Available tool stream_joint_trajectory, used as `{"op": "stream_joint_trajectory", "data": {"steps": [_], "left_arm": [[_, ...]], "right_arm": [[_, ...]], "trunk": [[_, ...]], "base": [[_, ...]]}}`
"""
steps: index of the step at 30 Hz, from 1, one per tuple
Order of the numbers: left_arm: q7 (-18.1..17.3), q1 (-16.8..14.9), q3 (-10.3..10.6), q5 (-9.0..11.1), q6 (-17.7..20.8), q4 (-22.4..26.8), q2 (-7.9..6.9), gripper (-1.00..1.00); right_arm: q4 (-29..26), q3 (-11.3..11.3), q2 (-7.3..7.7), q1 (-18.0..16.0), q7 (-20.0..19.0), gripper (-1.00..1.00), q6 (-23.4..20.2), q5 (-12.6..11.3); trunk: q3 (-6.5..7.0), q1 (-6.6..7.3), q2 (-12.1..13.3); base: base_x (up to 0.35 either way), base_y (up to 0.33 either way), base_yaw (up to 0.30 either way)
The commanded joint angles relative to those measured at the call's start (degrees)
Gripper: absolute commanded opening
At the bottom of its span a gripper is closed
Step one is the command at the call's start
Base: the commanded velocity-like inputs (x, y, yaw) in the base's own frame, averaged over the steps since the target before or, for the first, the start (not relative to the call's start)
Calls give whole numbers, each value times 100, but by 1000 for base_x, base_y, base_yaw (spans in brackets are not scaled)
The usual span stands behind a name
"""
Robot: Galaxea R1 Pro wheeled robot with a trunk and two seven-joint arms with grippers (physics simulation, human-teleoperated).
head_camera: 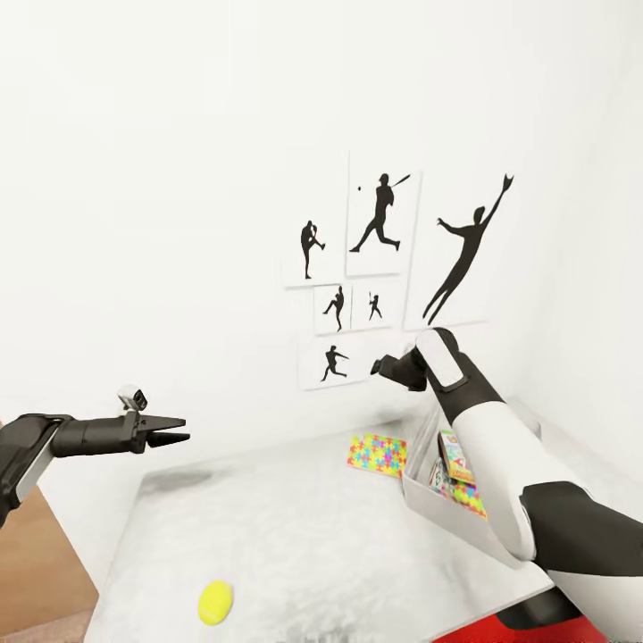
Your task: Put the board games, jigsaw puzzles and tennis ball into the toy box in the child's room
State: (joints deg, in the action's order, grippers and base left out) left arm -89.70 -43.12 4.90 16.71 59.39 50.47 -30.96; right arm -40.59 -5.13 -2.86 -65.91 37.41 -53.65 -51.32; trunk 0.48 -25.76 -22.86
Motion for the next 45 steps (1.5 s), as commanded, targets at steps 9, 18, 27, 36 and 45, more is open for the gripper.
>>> {"op": "stream_joint_trajectory", "data": {"steps": [9, 18, 27, 36, 45], "left_arm": [[-30, -3, 20, -1, 61, -2, -6, 100], [-30, -3, 20, -2, 61, -2, -1, 100], [-30, -3, 28, -2, 61, -2, 6, 100], [-30, -3, 25, 6, 61, -2, 11, 100], [-30, -3, 20, 7, 61, -2, 19, 100]], "right_arm": [[0, -1, -56, -51, 46, 100, 3, 574], [5, -5, -56, -54, 39, 100, 4, 612], [2, -14, -49, -54, 31, 100, 8, 622], [1, -19, -48, -139, 30, 100, 11, 637], [2, -23, -40, -174, 30, 100, 13, 641]], "trunk": [[-87, -2, -5], [-171, -2, -5], [-255, -2, -5], [-339, -2, -5], [-422, -2, -5]], "base": [[0, 0, 0], [0, 0, 0], [0, 0, 0], [0, 0, 0], [0, 0, 0]]}}
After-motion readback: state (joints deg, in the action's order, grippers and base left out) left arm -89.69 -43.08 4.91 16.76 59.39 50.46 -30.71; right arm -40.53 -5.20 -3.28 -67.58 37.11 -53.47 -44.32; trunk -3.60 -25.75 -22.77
